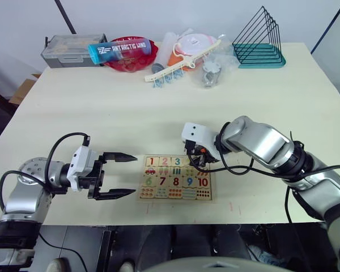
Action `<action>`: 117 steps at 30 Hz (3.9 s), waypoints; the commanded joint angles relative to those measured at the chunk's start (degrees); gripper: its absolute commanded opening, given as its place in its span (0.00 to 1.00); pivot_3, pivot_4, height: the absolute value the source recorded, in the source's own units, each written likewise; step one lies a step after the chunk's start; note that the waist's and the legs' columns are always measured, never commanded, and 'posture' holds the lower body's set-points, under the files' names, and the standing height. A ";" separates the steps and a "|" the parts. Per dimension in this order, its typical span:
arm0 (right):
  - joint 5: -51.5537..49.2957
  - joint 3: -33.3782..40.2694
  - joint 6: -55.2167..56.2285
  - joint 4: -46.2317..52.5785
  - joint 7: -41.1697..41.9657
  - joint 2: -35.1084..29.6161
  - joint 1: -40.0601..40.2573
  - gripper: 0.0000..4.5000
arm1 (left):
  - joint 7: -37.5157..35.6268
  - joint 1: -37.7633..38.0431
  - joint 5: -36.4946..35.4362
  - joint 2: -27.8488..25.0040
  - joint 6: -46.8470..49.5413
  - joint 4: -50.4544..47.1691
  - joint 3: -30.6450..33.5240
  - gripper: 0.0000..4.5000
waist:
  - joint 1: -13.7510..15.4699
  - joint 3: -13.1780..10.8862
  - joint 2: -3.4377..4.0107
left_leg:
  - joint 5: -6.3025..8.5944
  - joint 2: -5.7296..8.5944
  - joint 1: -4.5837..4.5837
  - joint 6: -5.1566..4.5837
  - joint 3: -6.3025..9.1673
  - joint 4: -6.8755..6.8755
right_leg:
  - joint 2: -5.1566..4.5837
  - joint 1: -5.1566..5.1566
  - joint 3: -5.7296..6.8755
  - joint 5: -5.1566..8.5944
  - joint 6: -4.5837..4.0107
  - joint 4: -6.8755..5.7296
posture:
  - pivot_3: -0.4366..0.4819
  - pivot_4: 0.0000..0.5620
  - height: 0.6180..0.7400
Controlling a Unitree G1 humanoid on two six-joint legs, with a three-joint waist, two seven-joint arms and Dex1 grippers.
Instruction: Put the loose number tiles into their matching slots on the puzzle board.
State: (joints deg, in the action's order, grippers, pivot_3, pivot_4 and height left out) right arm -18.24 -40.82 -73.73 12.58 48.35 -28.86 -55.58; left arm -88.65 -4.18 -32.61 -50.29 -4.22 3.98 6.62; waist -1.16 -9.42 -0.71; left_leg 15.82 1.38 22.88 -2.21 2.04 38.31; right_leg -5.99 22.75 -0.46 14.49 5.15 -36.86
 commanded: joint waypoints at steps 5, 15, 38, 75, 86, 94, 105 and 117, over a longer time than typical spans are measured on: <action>-0.20 -0.43 0.54 1.68 0.58 -0.19 -1.06 0.19 | -0.06 0.65 -0.22 -0.24 0.07 -1.98 1.85 1.00 | -0.01 0.00 0.00 | 0.00 0.00 0.00 0.00 0.00 0.00 | 0.00 0.00 0.00 0.00 0.00 0.00 | 0.48 0.27 1.00; 0.12 -0.44 1.37 1.33 0.34 -0.27 -0.70 0.19 | -0.06 0.39 -0.10 0.01 0.05 -1.92 1.48 1.00 | -0.01 0.00 0.00 | 0.00 0.00 0.00 0.00 0.00 0.00 | 0.00 0.00 0.00 0.00 0.00 0.00 | 0.48 0.27 1.00; -1.12 4.27 6.64 3.63 2.60 -3.97 2.73 0.98 | -0.21 0.08 0.34 0.59 0.11 -1.83 1.37 1.00 | 0.06 0.00 0.00 | 0.00 -0.01 0.00 0.00 0.00 0.00 | -0.01 0.00 0.00 0.00 0.00 0.01 | 0.48 0.27 1.00; 7.78 15.92 49.06 -5.48 5.48 1.75 28.35 0.02 | 1.22 -1.05 4.87 1.87 -1.67 1.43 0.61 1.00 | 0.25 0.03 -0.04 | -0.07 -0.01 -0.13 0.10 0.00 0.01 | 0.06 -0.06 -0.01 -0.03 -0.04 -0.09 | 0.48 0.27 1.00; 0.21 31.95 51.75 4.68 0.33 1.56 40.38 0.02 | 9.51 2.86 7.95 2.99 -3.59 1.85 3.19 1.00 | 0.37 0.02 -0.04 | -0.06 -0.06 -0.11 0.10 0.01 0.00 | 0.05 -0.07 -0.02 -0.04 -0.04 -0.08 | 0.48 0.27 1.00; -4.75 47.68 59.42 7.11 0.04 -1.47 56.20 0.02 | 16.42 4.70 6.38 5.43 -0.35 2.15 6.68 1.00 | 0.57 0.03 -0.06 | -0.06 -0.08 -0.13 0.09 0.05 0.00 | 0.03 -0.18 0.00 -0.06 -0.06 -0.03 | 0.48 0.27 1.00; -9.22 63.81 71.03 4.45 1.92 -0.69 74.24 0.80 | 24.55 6.32 2.72 9.02 6.41 1.16 11.36 1.00 | 0.53 0.05 -0.06 | -0.06 -0.18 -0.24 0.09 -0.01 0.00 | 0.06 -0.24 -0.06 -0.07 -0.07 -0.11 | 0.48 0.27 1.00; -13.15 67.96 76.45 3.10 4.38 2.48 85.20 0.99 | 27.87 12.10 1.45 12.12 6.70 -1.75 14.39 1.00 | 0.53 0.10 -0.08 | -0.05 -0.30 -0.32 0.09 -0.07 -0.01 | 0.05 -0.25 -0.16 -0.05 -0.09 -0.09 | 0.48 0.27 1.00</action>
State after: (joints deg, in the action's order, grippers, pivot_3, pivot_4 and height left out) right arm -30.04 25.63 1.42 14.52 52.43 -26.44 29.33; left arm -61.00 7.72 -30.08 -37.99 3.19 4.33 18.99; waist -0.63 -9.33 -0.79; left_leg 15.77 1.09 22.56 -2.11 1.96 38.30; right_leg -5.94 22.50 -0.62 14.44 5.06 -36.95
